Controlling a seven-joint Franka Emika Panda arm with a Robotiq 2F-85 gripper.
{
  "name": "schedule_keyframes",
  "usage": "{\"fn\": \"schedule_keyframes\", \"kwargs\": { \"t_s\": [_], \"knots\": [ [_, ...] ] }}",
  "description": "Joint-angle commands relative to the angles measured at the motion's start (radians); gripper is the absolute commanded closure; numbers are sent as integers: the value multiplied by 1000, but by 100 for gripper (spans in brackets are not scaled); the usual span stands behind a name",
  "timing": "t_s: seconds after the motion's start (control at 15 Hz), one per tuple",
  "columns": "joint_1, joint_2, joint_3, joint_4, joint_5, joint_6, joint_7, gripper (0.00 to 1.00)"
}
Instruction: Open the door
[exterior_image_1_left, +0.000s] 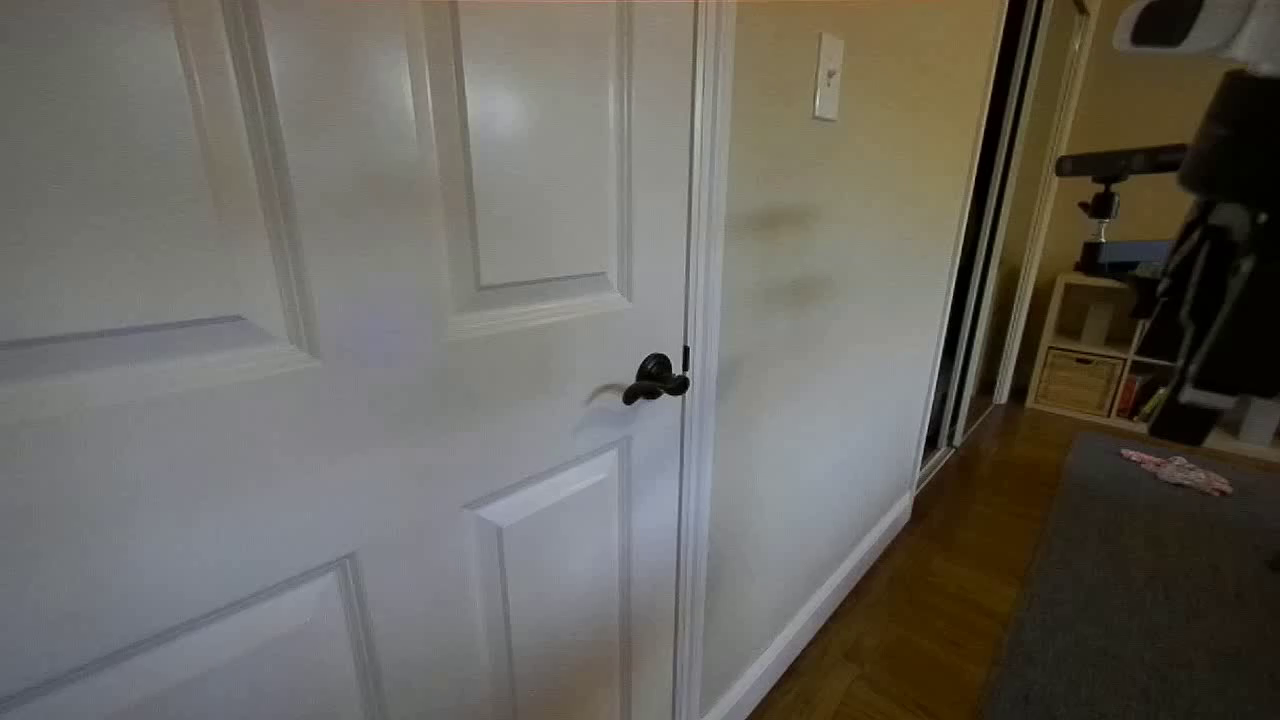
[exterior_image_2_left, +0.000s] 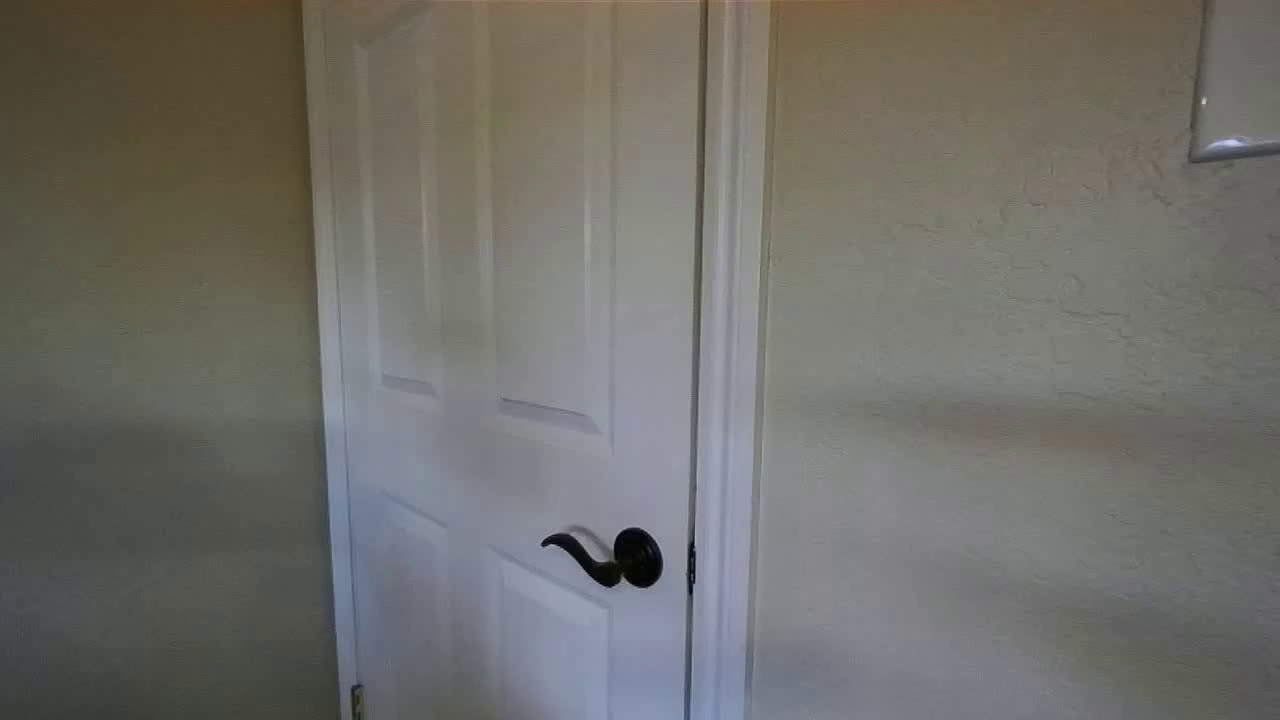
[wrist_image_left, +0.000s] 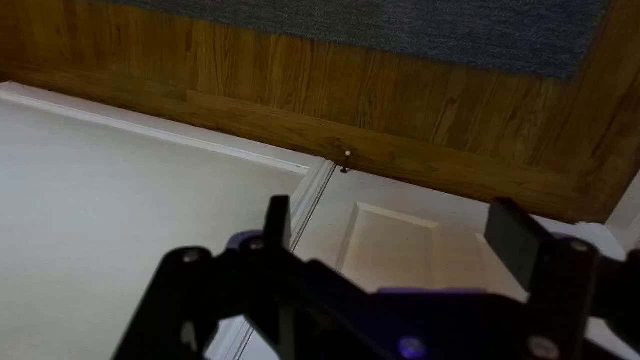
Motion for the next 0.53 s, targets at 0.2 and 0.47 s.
{"fn": "schedule_keyframes", "kwargs": {
  "t_s": [0.2,0.47],
  "knots": [
    [30,5,-30,2,-19,-4,15,0],
    [28,23,-42,3,-23,12,-2,0]
  ]
}}
